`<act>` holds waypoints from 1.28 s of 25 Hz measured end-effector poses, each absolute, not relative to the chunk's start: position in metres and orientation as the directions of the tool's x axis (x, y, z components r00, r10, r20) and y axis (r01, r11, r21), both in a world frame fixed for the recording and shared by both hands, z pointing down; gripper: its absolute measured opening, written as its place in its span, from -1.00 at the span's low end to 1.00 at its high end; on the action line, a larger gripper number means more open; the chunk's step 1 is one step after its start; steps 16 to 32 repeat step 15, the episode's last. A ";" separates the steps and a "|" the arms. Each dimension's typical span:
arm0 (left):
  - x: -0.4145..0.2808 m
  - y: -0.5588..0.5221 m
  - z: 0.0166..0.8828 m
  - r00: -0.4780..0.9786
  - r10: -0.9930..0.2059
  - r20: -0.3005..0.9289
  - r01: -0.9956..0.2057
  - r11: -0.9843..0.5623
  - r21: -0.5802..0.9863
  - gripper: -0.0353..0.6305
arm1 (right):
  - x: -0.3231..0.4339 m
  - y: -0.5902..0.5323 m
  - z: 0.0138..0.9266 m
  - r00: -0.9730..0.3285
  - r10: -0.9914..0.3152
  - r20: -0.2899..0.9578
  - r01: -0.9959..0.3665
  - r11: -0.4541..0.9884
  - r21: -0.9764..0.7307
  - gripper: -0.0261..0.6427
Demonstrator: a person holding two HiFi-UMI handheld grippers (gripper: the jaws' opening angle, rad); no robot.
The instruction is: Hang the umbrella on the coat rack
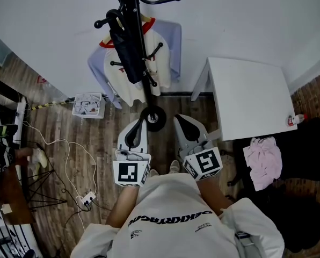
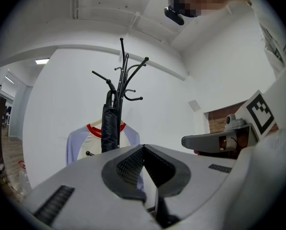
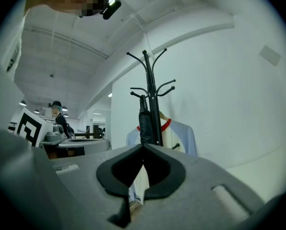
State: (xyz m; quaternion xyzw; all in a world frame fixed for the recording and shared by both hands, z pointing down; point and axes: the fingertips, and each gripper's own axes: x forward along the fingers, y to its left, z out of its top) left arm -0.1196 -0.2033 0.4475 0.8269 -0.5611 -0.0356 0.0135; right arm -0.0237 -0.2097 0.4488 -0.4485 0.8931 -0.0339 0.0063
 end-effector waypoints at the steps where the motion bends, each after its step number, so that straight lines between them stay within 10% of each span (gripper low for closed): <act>1: -0.118 -0.203 0.447 0.371 -0.928 -0.044 -0.926 -0.373 0.059 -0.90 | -0.023 -0.210 0.449 -0.596 -0.803 0.018 -0.802 0.594 -0.066 -0.94; 32: -0.113 -0.195 0.456 0.389 -0.920 -0.051 -0.919 -0.391 0.051 -0.90 | -0.019 -0.207 0.445 -0.593 -0.805 0.008 -0.804 0.592 -0.056 -0.94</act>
